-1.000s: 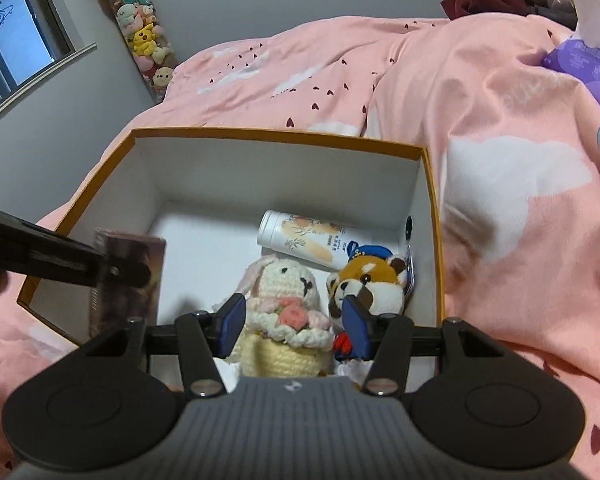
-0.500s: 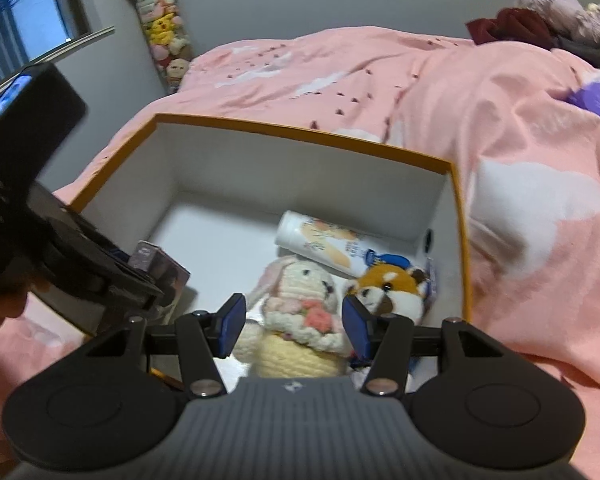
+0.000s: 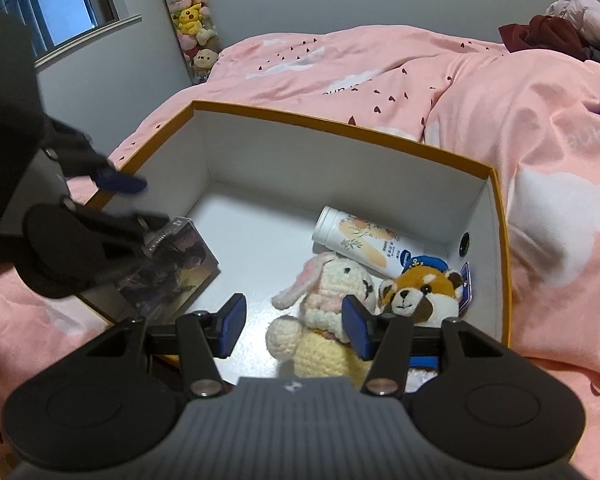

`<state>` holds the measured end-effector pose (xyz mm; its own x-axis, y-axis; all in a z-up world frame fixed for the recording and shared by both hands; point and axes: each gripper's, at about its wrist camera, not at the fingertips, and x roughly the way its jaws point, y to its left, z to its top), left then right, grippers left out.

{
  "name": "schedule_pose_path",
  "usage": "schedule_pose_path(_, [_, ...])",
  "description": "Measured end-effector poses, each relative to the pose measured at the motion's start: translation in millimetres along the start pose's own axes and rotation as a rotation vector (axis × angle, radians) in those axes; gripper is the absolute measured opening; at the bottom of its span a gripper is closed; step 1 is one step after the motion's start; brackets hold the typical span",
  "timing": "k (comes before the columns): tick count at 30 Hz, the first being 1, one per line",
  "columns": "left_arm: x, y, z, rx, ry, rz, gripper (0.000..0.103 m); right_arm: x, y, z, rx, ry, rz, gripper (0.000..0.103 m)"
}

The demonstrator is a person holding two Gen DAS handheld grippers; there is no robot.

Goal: Organize objects
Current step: 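Lower the card box into the shoebox with the left tool and open it, then move both tools back to the items beside the box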

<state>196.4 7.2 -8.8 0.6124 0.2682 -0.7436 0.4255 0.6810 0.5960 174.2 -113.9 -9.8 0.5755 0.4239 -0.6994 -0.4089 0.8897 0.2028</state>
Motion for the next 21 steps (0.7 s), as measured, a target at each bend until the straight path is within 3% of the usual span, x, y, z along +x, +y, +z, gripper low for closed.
schedule_pose_path(4, [-13,15,-3,-0.078,-0.037,-0.055,0.037,2,5,2,-0.008,0.007,0.021,0.055])
schedule_pose_path(11, [-42,43,-14,-0.246,-0.105,-0.089,0.037,28,18,17,-0.032,0.099,0.095,0.035])
schedule_pose_path(16, [-49,65,-30,-0.355,-0.084,-0.128,0.037,56,9,25,0.039,0.244,0.142,0.034])
schedule_pose_path(21, [-47,79,-50,-0.484,-0.064,-0.185,0.037,67,1,26,0.094,0.302,0.15,0.03])
